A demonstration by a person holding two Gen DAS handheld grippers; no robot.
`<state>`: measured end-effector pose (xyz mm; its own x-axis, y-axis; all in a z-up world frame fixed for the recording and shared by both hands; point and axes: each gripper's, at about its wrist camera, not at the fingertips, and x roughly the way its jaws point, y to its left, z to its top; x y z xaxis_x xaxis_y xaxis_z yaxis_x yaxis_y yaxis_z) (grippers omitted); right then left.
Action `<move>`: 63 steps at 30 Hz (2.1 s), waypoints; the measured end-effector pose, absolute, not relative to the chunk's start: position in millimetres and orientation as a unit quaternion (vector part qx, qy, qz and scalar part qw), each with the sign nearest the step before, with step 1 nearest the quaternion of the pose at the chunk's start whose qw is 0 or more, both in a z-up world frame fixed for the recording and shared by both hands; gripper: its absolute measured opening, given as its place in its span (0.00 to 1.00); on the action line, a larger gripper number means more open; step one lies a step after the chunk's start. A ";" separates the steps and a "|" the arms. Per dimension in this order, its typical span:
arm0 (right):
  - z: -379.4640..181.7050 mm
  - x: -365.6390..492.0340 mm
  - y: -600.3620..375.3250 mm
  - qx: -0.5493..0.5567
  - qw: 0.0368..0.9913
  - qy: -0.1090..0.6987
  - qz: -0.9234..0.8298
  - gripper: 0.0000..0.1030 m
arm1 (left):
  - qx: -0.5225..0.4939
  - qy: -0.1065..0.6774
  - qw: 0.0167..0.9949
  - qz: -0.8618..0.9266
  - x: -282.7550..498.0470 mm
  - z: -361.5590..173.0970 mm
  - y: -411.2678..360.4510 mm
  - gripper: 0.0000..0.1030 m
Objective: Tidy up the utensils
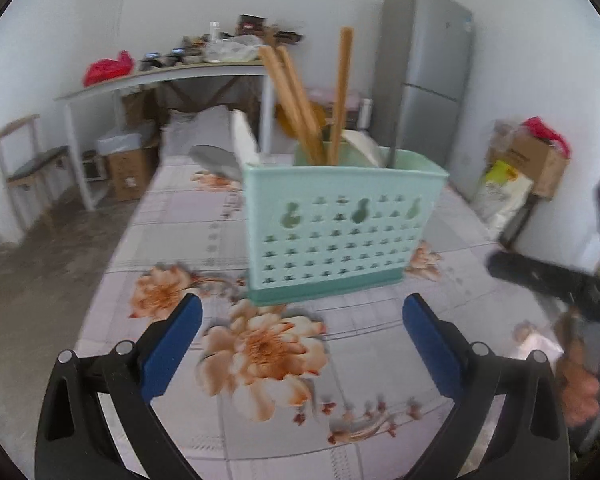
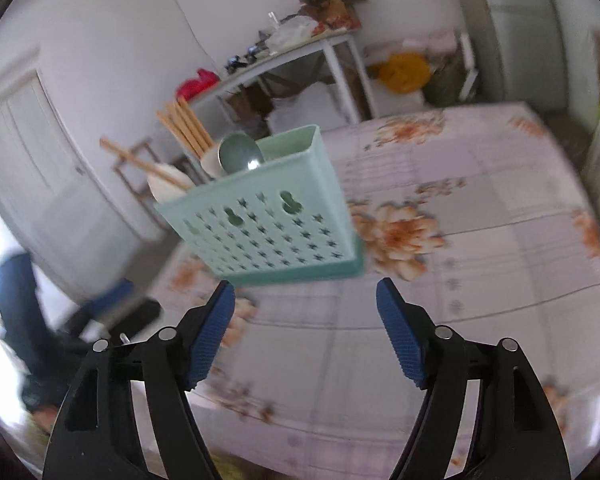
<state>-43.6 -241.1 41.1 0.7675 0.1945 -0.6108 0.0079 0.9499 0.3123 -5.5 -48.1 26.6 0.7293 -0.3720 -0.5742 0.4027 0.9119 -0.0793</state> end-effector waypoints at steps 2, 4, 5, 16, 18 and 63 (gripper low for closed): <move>42.6 -49.1 -233.5 0.122 0.935 0.332 0.029 0.76 | 0.029 0.293 0.938 -0.181 -8.5 31.4 -48.5 0.95; 45.0 -53.9 -226.2 0.094 0.942 0.323 0.003 0.81 | 0.031 0.294 0.942 -0.160 -8.4 35.9 -49.1 0.95; 45.5 -54.3 -225.9 0.083 0.944 0.319 -0.007 0.85 | 0.035 0.297 0.944 -0.141 -7.1 38.1 -49.2 0.95; 45.8 -55.4 -203.2 0.007 0.944 0.313 -0.106 0.92 | 0.095 0.308 0.945 -0.051 -15.6 39.5 -40.7 0.95; 44.4 -53.7 -201.2 -0.001 0.941 0.317 -0.115 0.92 | 0.100 0.321 0.940 -0.049 -14.7 34.8 -39.5 0.95; 39.3 -42.6 -205.3 -0.003 0.927 0.345 -0.148 0.92 | 0.057 0.360 0.931 0.008 -4.8 20.6 13.5 0.95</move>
